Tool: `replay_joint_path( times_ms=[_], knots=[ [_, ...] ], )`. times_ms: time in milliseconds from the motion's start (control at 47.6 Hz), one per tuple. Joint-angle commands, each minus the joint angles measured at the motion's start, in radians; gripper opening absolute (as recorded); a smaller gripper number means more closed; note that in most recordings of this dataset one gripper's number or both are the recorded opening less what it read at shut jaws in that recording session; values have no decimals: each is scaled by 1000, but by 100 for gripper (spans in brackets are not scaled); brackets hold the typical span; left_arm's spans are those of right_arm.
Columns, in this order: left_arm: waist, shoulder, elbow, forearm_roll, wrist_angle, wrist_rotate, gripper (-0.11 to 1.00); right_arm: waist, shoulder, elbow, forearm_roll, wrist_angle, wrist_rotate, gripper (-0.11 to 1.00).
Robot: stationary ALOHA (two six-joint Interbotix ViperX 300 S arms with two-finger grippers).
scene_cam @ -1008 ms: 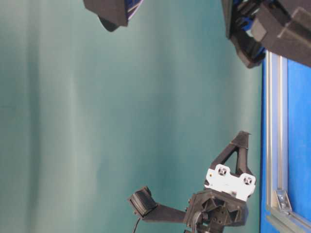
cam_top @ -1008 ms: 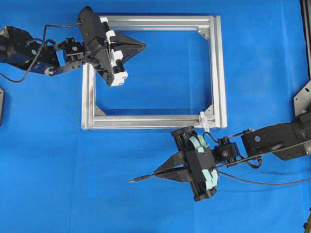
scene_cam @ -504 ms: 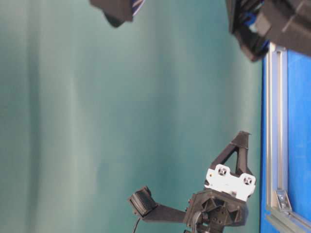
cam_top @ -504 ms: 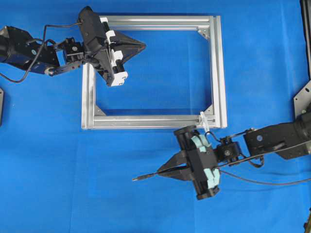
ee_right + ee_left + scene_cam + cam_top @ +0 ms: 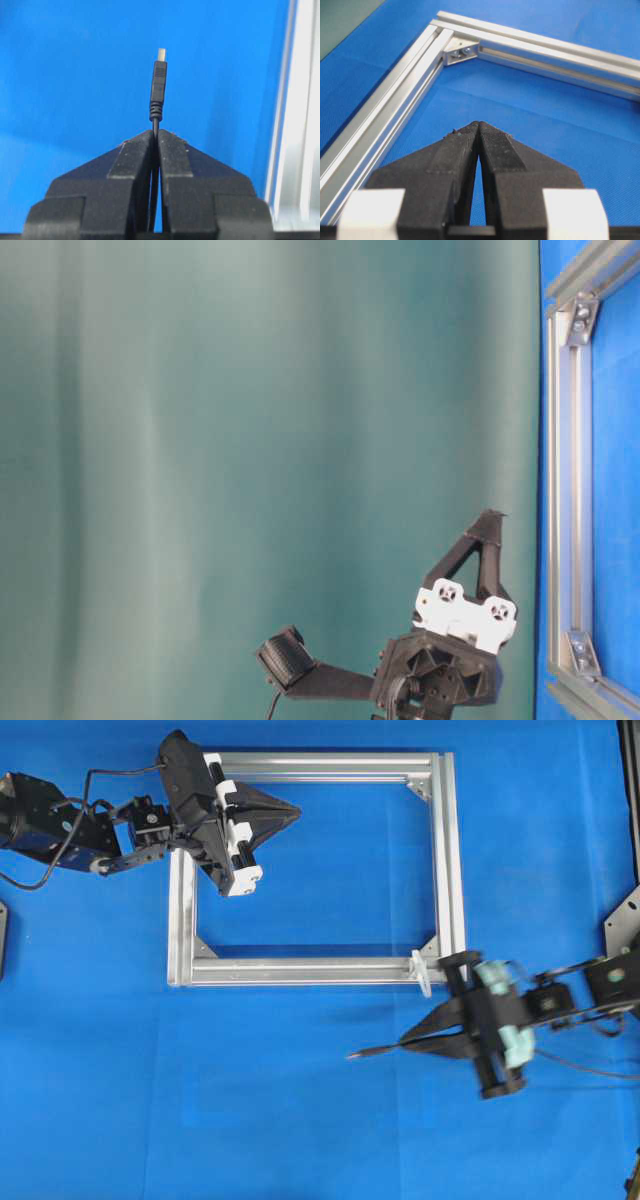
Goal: Insert the wire through the string loop located on the right side.
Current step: 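Lift the cable and swing the right gripper toward the frame's right side, then align the USB plug with the white zip-tie loop on the frame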
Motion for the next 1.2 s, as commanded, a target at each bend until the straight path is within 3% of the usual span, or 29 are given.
replay_joint_path(
  times_ms=[0, 231, 483, 882, 1176],
  knots=[
    [0, -35, -11, 2, -6, 0, 0, 5, -84, 60, 12, -8, 2, -4],
    [0, -37, -11, 3, -6, 0, 0, 3, -276, 198, 12, 21, 2, -4],
    [0, -38, -11, 3, -6, 0, 0, 3, -428, 273, 14, 115, 2, -4],
    [0, -38, -12, 5, -8, 0, 0, -14, -440, 295, 12, 118, -3, -4],
    [-5, -37, -11, 6, -11, 0, 0, -135, -440, 305, 9, 114, -8, -4]
  ],
)
